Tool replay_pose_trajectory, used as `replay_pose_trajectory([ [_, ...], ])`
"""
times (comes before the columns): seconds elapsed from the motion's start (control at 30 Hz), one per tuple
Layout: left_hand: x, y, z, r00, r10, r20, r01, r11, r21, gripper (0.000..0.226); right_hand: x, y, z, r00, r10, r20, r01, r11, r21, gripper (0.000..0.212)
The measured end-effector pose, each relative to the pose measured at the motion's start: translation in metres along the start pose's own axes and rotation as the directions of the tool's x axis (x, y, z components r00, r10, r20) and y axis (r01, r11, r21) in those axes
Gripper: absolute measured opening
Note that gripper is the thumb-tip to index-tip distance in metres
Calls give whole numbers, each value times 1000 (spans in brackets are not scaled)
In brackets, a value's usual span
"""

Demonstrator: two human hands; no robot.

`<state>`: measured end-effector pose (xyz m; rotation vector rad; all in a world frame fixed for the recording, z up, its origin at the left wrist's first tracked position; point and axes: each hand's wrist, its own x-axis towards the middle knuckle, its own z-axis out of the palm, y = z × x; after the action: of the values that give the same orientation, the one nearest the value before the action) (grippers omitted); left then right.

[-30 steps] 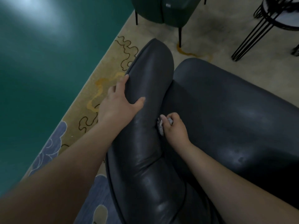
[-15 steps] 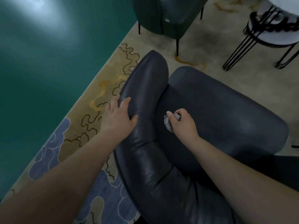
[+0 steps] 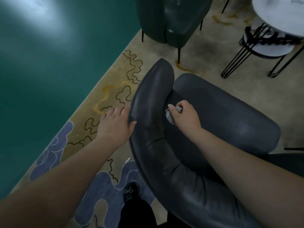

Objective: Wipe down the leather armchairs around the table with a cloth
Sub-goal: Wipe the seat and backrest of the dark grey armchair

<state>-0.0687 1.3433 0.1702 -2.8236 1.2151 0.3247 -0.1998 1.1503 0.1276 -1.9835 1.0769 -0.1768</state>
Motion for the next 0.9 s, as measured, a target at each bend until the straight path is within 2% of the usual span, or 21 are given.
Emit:
replay_pose_trajectory([
  [0.23, -6, -69, -6, 994, 85, 70, -93, 988, 126, 65, -17, -44, 29, 996, 0, -85, -5, 998, -60, 34],
  [0.53, 8, -147, -36, 982, 191, 0, -189, 973, 135, 66, -24, -115, 75, 983, -52, -173, 44, 998, -49, 33],
  [0.9, 46, -177, -35, 969, 237, 74, -245, 962, 124, 67, 10, -141, 100, 974, -17, -224, 6, 999, -50, 34],
])
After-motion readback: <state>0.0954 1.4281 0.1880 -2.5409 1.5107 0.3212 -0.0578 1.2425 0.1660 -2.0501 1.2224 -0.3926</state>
